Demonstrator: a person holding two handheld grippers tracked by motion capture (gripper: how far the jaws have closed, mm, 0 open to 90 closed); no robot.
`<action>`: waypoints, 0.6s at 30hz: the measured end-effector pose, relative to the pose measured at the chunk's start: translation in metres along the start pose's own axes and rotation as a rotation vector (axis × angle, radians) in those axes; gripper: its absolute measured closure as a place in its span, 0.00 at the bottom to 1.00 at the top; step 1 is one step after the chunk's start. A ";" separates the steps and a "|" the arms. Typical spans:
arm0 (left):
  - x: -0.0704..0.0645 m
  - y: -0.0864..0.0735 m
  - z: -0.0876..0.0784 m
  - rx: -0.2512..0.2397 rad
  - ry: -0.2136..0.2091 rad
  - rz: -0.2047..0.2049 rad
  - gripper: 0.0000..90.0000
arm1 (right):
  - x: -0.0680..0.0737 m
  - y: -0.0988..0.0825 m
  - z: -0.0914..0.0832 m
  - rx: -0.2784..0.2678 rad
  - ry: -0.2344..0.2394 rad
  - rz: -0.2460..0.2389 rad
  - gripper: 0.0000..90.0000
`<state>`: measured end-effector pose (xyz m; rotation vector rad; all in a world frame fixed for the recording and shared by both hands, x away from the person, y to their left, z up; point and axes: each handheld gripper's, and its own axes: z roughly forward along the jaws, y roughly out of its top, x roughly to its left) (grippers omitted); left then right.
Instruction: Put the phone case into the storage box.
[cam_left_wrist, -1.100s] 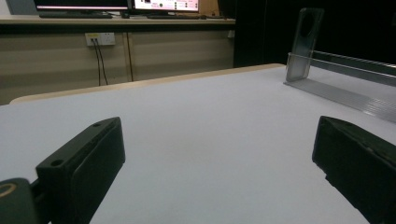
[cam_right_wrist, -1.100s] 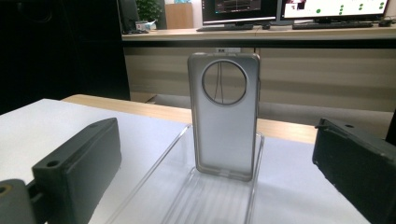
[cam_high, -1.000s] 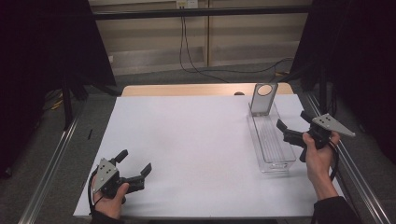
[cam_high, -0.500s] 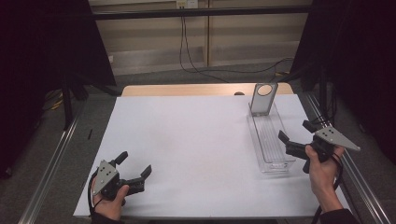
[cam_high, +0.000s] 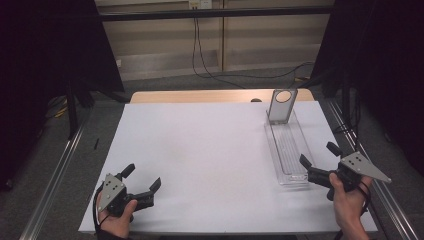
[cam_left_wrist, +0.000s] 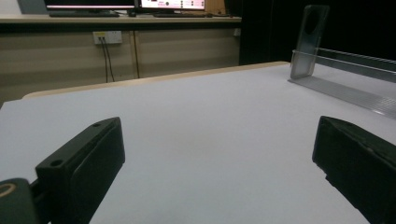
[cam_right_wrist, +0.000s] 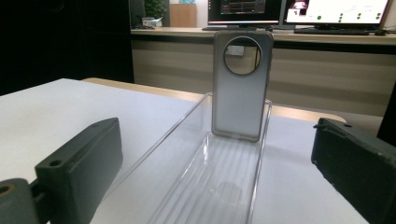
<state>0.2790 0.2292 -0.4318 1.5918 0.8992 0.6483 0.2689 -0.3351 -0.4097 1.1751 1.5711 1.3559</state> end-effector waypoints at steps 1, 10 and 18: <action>0.000 0.000 0.000 0.003 -0.006 0.003 0.03 | 0.001 -0.006 -0.005 0.012 0.000 0.004 0.02; -0.004 0.000 -0.004 0.002 -0.003 0.016 0.03 | 0.004 -0.019 -0.019 0.033 -0.026 0.011 0.01; -0.002 -0.001 -0.007 0.004 0.019 0.005 0.03 | 0.008 -0.028 -0.032 0.044 -0.035 0.027 0.01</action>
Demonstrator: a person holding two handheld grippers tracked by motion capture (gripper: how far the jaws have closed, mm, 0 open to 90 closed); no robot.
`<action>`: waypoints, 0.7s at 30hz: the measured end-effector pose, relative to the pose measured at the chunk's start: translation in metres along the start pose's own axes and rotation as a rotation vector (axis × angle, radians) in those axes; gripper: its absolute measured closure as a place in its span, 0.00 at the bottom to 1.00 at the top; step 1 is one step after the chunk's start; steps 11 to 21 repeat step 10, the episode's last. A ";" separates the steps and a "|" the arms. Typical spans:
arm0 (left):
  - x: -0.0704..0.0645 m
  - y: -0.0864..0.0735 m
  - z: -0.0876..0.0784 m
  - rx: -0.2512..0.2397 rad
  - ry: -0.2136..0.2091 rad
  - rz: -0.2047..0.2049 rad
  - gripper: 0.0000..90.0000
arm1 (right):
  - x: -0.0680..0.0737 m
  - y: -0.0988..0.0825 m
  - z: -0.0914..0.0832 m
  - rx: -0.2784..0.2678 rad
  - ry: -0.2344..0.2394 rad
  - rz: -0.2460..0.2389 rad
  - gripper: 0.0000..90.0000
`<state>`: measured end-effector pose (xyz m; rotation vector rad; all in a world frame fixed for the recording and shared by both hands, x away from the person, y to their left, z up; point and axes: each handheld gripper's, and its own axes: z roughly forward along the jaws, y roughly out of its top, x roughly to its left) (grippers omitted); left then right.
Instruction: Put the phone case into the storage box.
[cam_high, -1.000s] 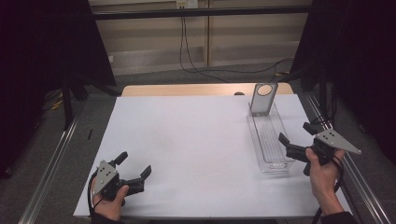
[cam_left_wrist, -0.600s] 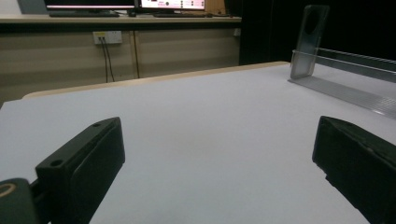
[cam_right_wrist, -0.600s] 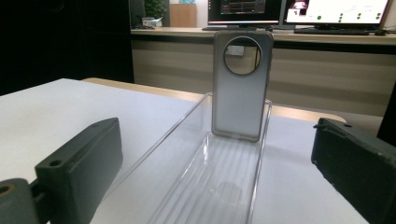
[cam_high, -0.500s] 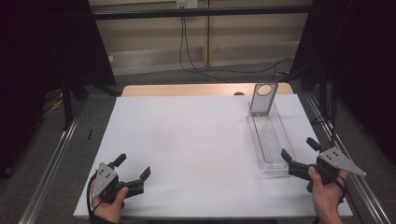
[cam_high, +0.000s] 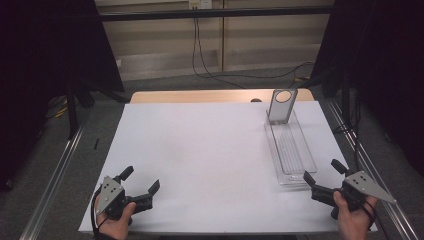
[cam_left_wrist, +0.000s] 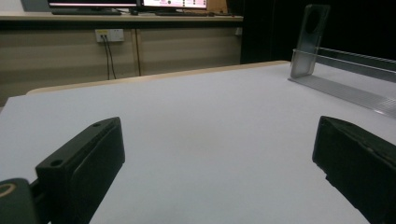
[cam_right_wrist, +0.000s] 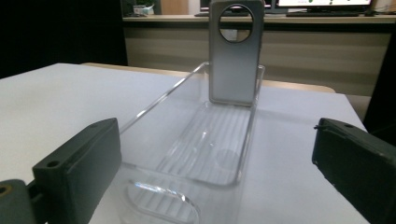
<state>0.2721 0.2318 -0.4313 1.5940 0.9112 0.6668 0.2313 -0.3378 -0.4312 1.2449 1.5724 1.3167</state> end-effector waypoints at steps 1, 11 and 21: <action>0.000 0.000 -0.001 0.001 0.001 -0.001 0.03 | 0.000 -0.002 -0.001 0.000 -0.012 0.000 0.01; 0.001 0.000 0.001 0.012 0.005 -0.010 0.02 | 0.002 -0.005 -0.001 0.006 -0.026 0.012 0.00; 0.001 0.000 0.001 0.012 0.005 -0.010 0.02 | 0.002 -0.005 -0.001 0.006 -0.026 0.012 0.00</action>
